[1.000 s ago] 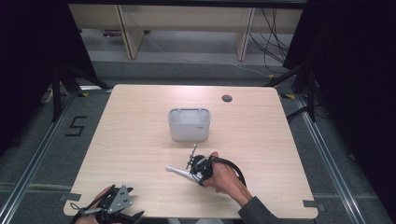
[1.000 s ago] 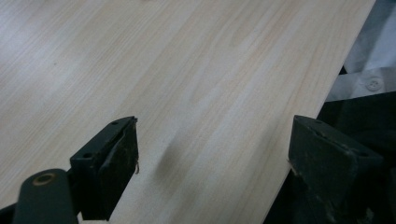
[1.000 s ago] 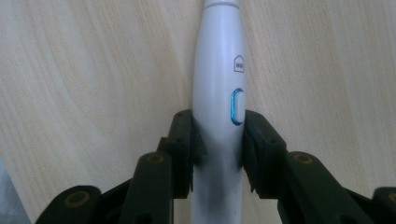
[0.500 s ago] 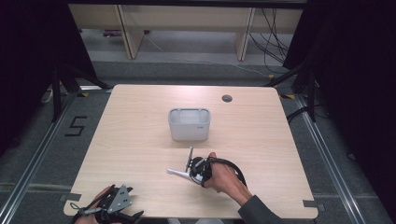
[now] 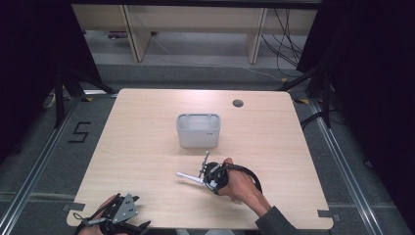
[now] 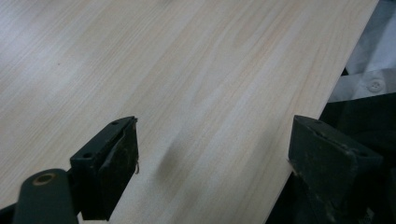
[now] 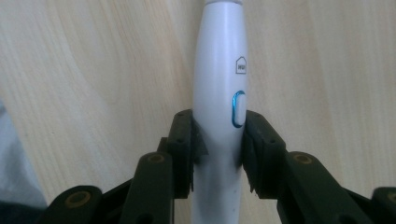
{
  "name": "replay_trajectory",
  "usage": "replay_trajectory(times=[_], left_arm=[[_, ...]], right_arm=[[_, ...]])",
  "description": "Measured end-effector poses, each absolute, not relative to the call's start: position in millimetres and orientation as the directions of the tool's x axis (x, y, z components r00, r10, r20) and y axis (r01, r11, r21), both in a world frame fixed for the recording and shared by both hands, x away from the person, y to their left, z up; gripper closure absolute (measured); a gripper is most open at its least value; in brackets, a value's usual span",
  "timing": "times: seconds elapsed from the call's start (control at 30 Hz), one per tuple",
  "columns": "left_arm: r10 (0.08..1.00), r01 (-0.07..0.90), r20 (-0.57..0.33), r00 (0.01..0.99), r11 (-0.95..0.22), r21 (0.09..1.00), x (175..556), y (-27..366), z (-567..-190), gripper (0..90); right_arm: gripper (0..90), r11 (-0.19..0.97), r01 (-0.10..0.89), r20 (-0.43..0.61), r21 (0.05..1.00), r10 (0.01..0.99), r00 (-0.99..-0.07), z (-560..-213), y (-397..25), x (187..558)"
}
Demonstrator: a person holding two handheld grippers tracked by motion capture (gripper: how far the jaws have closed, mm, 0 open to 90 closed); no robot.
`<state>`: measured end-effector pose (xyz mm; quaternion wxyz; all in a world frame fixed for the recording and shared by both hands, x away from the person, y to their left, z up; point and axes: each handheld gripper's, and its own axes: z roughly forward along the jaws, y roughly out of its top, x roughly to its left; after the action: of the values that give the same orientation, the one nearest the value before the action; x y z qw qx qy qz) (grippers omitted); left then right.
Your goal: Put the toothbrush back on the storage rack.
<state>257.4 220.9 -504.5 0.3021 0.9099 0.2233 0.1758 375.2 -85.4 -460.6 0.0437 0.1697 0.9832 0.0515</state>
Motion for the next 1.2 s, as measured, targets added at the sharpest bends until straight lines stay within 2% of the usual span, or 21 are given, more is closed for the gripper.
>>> replay_trajectory(times=[0.13,0.2,0.3,0.33,0.47,0.5,0.57,0.73,0.8,0.93,1.2], left_arm=[[0.520,0.296,0.193,0.832,-0.711,0.638,258,220,-504,15.8],[0.512,0.294,0.190,0.838,-0.717,0.632,258,220,-505,15.9],[0.520,0.296,0.192,0.833,-0.710,0.638,258,220,-504,15.8],[0.518,0.296,0.191,0.834,-0.711,0.638,258,220,-504,15.9],[0.520,0.298,0.192,0.833,-0.712,0.636,258,220,-505,15.9],[0.520,0.298,0.192,0.833,-0.712,0.636,258,220,-505,15.8],[0.514,0.294,0.191,0.837,-0.715,0.634,258,221,-505,15.8],[0.519,0.297,0.190,0.834,-0.711,0.637,258,220,-504,15.8],[0.513,0.298,0.190,0.837,-0.718,0.629,258,221,-505,15.9],[0.515,0.295,0.189,0.836,-0.713,0.637,258,220,-504,15.8],[0.519,0.297,0.193,0.833,-0.713,0.635,258,221,-505,15.9]], right_arm=[[66.5,0.926,0.332,-0.063,0.180,0.348,-0.935,-452,-92,376],[66.5,0.911,0.316,-0.064,0.266,0.343,-0.937,-443,-100,377],[66.5,0.878,0.353,-0.035,0.323,0.384,-0.923,-434,-105,377],[66.5,0.873,0.326,-0.032,0.363,0.362,-0.932,-432,-107,378],[66.6,0.828,0.326,-0.033,0.455,0.382,-0.924,-423,-115,381],[66.6,0.828,0.326,-0.033,0.455,0.382,-0.924,-423,-115,381],[66.6,0.792,0.327,-0.037,0.516,0.403,-0.915,-417,-121,384],[66.6,0.739,0.319,-0.040,0.593,0.423,-0.905,-412,-126,388],[66.6,0.681,0.322,-0.026,0.657,0.448,-0.894,-409,-131,392],[66.6,0.610,0.341,-0.010,0.715,0.497,-0.867,-404,-137,397],[66.5,0.498,0.318,0.006,0.807,0.531,-0.847,-398,-147,407]])
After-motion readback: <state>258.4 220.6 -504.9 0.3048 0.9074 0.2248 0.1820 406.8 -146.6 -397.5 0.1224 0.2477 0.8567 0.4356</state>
